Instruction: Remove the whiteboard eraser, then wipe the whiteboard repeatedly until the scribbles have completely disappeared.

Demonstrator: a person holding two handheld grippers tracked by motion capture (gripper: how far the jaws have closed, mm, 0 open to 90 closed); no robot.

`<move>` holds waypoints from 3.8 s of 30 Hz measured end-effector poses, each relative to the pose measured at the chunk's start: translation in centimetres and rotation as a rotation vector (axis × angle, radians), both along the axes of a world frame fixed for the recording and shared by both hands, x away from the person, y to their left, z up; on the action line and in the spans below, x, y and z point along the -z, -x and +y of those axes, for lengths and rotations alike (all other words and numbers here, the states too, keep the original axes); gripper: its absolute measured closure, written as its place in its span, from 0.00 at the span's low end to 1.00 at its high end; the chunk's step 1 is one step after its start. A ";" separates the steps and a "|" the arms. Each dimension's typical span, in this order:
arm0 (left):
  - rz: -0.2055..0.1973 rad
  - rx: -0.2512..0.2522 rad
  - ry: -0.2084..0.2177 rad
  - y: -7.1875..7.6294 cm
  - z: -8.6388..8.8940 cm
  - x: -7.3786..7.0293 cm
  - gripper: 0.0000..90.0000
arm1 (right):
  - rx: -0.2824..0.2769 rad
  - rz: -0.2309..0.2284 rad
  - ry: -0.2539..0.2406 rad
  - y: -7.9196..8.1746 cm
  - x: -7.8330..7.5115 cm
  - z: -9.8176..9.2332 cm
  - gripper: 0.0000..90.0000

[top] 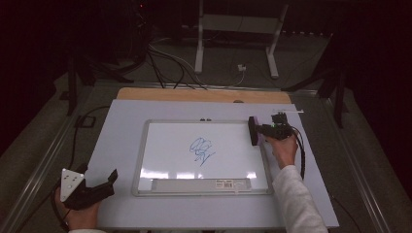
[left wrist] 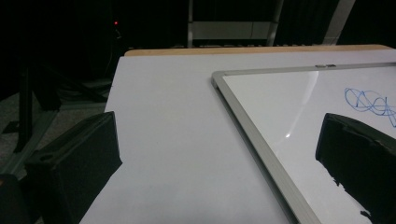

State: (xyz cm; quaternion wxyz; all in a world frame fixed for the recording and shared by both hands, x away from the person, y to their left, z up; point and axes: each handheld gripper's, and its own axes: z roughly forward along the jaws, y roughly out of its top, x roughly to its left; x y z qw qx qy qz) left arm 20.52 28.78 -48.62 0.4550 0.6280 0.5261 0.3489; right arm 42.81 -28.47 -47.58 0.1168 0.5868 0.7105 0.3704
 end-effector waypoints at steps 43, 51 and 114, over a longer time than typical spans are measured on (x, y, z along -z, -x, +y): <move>0.003 0.015 0.003 -0.6 -0.1 0.3 0.01 | -0.113 -0.068 -0.023 0.8 -2.1 5.3 0.45; 0.009 0.026 -0.013 -0.7 -0.6 0.2 0.01 | -0.153 -0.079 -0.031 1.2 -2.6 6.7 0.45; 0.003 0.031 -0.015 -1.1 -0.6 0.2 0.01 | -0.568 -0.071 0.227 7.7 1.7 17.7 0.45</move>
